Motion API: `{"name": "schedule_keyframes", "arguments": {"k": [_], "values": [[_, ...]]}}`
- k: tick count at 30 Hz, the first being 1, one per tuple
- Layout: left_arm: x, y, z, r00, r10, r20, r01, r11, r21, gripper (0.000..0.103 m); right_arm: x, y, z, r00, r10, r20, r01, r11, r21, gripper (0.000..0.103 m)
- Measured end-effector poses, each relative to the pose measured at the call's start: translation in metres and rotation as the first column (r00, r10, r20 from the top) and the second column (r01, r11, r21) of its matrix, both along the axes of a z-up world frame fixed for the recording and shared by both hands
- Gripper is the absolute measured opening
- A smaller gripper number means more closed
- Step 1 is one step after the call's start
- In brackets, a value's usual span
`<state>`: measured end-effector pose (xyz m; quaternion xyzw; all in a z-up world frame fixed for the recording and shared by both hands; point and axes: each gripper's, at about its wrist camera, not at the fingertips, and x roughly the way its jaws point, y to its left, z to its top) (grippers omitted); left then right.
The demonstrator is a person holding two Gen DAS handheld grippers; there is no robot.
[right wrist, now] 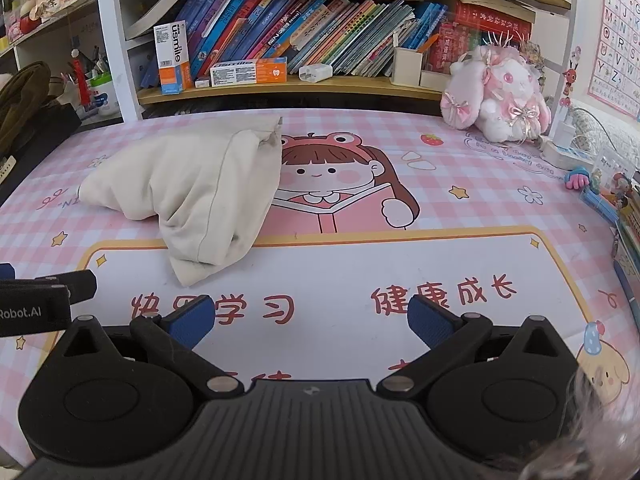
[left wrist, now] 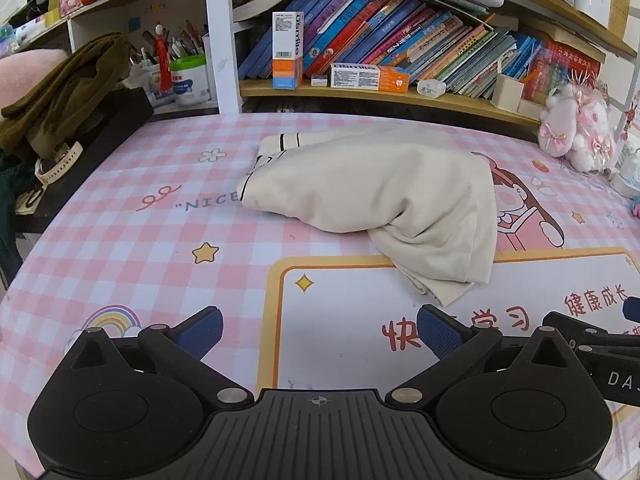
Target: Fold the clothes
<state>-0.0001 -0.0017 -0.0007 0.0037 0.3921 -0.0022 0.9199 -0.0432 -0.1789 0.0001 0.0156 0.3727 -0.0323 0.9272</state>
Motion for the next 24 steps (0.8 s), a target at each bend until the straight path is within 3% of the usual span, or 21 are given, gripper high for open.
{"name": "schedule_keyframes", "arguments": {"k": [6,24], "values": [[0.0013,0.0013,0.0019,1.0,0.008,-0.017,-0.008,1.0,-0.025,0.103,-0.0002,-0.0006,0.0003,1.0,-0.002,-0.003,0.002,1.0,0.003,0.103],[-0.0008,-0.0021,-0.0008,1.0,-0.018,0.0,0.018,1.0,0.021,0.103,-0.0007,-0.0013,-0.0007,1.0,-0.01,-0.007,0.01,1.0,0.01,0.103]]}}
